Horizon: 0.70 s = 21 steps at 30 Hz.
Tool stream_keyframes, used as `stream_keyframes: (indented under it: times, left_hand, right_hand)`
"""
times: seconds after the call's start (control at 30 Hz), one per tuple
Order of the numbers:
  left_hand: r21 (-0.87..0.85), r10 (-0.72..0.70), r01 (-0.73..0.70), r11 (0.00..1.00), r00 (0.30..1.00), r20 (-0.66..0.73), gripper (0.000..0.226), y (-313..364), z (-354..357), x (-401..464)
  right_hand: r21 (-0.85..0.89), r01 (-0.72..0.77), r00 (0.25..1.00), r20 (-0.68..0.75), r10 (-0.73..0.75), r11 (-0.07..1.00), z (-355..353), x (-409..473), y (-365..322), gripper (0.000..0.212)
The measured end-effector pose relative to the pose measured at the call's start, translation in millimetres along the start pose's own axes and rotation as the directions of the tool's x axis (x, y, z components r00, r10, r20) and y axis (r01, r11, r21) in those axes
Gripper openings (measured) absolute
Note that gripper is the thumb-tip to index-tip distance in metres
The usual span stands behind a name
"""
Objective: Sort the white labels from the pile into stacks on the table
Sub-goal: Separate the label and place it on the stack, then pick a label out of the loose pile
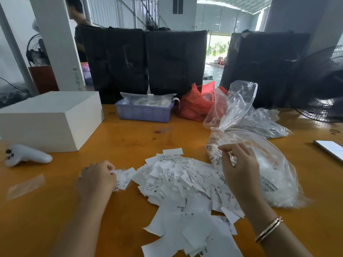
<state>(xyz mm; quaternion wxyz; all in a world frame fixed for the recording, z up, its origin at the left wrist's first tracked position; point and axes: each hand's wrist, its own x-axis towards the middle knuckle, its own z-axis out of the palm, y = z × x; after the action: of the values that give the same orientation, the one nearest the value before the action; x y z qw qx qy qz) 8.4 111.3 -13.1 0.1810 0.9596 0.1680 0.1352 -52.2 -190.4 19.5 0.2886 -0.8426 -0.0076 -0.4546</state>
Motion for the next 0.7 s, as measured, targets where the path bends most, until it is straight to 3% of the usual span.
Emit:
stream_keyframes:
  times: [0.13,0.23,0.3,0.43,0.57,0.7]
  left_hand:
    - [0.082,0.083,-0.074,0.994,0.99,-0.117,0.027,7.6,-2.0,-4.6]
    - [-0.044,0.288,-0.309,0.95,0.921,-0.263,0.022,26.9,-6.1,-16.8]
    - [-0.14,0.459,-0.512,0.847,0.839,-0.291,0.016,43.1,-8.5,-29.8]
    - [-0.261,0.739,-0.745,0.615,0.659,-0.139,0.017,67.6,4.7,-60.6]
    - [-0.327,0.818,-0.787,0.524,0.571,-0.064,0.022,76.2,24.6,-75.5]
    - [-0.329,0.812,-0.788,0.521,0.576,-0.094,0.021,75.8,27.1,-73.9]
  right_hand:
    - [-0.264,-0.154,0.978,0.093,0.184,0.952,-12.5,6.7,18.9,0.02]
    - [-0.405,-0.255,0.905,0.219,0.364,0.878,-20.0,7.3,25.9,0.031]
    - [-0.491,-0.246,0.854,0.298,0.427,0.836,-20.8,6.6,27.9,0.035]
    - [-0.627,-0.138,0.794,0.393,0.463,0.767,-17.5,5.7,29.9,0.03]
    - [-0.546,-0.193,0.825,0.36,0.437,0.815,-12.6,4.0,35.1,0.039]
    - [-0.388,-0.235,0.903,0.252,0.348,0.891,-11.9,1.4,41.2,0.036]
